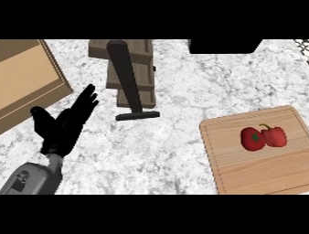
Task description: Pick the bell pepper from the cutting board and place it in the tiered basket
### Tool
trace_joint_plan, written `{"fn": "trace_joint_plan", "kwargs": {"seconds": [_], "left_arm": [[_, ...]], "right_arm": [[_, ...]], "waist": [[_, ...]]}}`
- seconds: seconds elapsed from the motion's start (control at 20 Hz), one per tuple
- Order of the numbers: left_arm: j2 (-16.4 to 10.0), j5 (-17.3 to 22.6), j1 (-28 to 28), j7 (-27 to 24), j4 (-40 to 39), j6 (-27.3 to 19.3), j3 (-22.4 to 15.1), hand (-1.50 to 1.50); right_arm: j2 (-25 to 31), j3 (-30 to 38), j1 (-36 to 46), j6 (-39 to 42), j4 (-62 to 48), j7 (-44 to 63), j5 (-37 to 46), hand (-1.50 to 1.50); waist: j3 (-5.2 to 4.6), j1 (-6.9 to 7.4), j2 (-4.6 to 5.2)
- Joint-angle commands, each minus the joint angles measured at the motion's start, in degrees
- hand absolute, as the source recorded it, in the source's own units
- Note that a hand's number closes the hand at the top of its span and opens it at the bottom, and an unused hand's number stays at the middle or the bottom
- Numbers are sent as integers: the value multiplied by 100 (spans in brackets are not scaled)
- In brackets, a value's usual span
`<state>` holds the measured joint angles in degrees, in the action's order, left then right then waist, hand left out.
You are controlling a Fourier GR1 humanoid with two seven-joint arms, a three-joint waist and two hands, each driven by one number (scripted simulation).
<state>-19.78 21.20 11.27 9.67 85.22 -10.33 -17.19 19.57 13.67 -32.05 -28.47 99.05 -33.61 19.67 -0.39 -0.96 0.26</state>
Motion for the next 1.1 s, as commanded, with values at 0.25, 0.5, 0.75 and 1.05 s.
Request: {"fn": "trace_joint_plan", "kwargs": {"seconds": [0.25,0.5,0.75,1.05], "left_arm": [[137,-11,250,-39,-314,204,118,0],[184,-155,-143,-87,-15,148,33,0],[444,-327,51,35,-200,157,124,0],[518,-488,-183,-72,-239,487,366,0]], "right_arm": [[-872,-1503,16,119,1730,3398,3037,-150],[-1535,-1773,505,502,1423,4656,4730,-150],[-1764,-1790,1122,1009,1031,5220,5364,-150],[-1510,-1369,1711,1420,498,5178,4840,-150]], "waist": [[18,155,20],[28,159,-9],[37,93,-23],[39,93,-25]]}}
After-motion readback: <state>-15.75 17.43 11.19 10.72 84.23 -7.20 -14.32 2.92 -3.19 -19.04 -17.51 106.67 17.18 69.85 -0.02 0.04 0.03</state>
